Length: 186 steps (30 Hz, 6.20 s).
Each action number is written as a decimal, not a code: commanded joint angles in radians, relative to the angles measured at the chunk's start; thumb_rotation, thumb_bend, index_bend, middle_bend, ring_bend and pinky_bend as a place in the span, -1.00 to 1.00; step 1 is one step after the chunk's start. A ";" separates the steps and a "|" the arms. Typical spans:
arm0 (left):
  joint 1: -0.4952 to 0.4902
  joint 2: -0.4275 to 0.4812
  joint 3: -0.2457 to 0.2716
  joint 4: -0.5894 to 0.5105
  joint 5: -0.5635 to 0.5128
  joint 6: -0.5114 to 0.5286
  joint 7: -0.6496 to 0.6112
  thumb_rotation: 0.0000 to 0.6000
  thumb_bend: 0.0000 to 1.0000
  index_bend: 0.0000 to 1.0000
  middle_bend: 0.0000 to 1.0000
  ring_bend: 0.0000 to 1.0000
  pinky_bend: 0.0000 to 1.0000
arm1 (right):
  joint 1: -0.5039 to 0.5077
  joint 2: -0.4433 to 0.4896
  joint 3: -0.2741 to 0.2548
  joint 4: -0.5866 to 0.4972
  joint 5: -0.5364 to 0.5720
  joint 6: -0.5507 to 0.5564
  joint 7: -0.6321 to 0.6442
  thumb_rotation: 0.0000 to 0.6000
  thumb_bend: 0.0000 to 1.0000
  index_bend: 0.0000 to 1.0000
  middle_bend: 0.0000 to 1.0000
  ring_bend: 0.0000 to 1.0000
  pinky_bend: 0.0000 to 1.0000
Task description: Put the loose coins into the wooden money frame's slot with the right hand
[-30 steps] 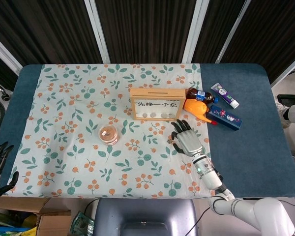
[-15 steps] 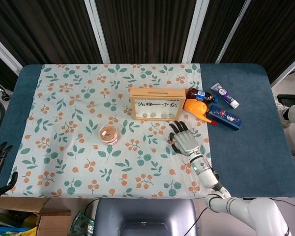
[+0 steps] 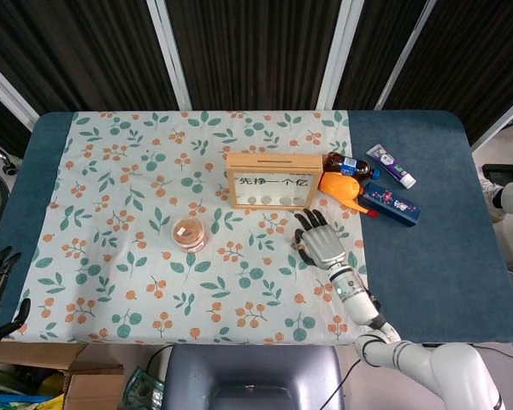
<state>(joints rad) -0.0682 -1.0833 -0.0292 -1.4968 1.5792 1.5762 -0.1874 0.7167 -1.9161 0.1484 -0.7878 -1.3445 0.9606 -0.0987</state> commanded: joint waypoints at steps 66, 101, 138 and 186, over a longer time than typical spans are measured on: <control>0.011 0.002 -0.005 -0.001 -0.006 0.013 -0.011 1.00 -0.10 -1.00 -1.00 -1.00 -1.00 | 0.036 -0.044 0.033 0.052 -0.009 -0.031 0.028 1.00 0.15 0.35 -0.53 -0.88 -0.61; 0.006 0.000 -0.004 0.001 -0.003 0.005 -0.013 1.00 -0.10 -1.00 -1.00 -1.00 -1.00 | 0.045 0.316 0.225 -0.619 0.009 0.175 -0.111 1.00 0.22 0.57 -0.37 -0.76 -0.53; -0.001 0.001 -0.004 0.008 -0.008 -0.009 -0.020 1.00 -0.10 -1.00 -1.00 -1.00 -1.00 | 0.384 0.308 0.380 -0.438 0.727 0.026 -0.484 1.00 0.22 0.54 -0.37 -0.76 -0.52; 0.002 0.001 -0.003 0.005 -0.003 0.001 -0.019 1.00 -0.10 -1.00 -1.00 -1.00 -1.00 | 0.378 0.353 0.317 -0.482 0.756 0.038 -0.443 1.00 0.22 0.24 -0.37 -0.76 -0.52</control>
<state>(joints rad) -0.0660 -1.0827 -0.0318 -1.4915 1.5766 1.5768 -0.2059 1.0967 -1.5659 0.4653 -1.2666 -0.5881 0.9976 -0.5443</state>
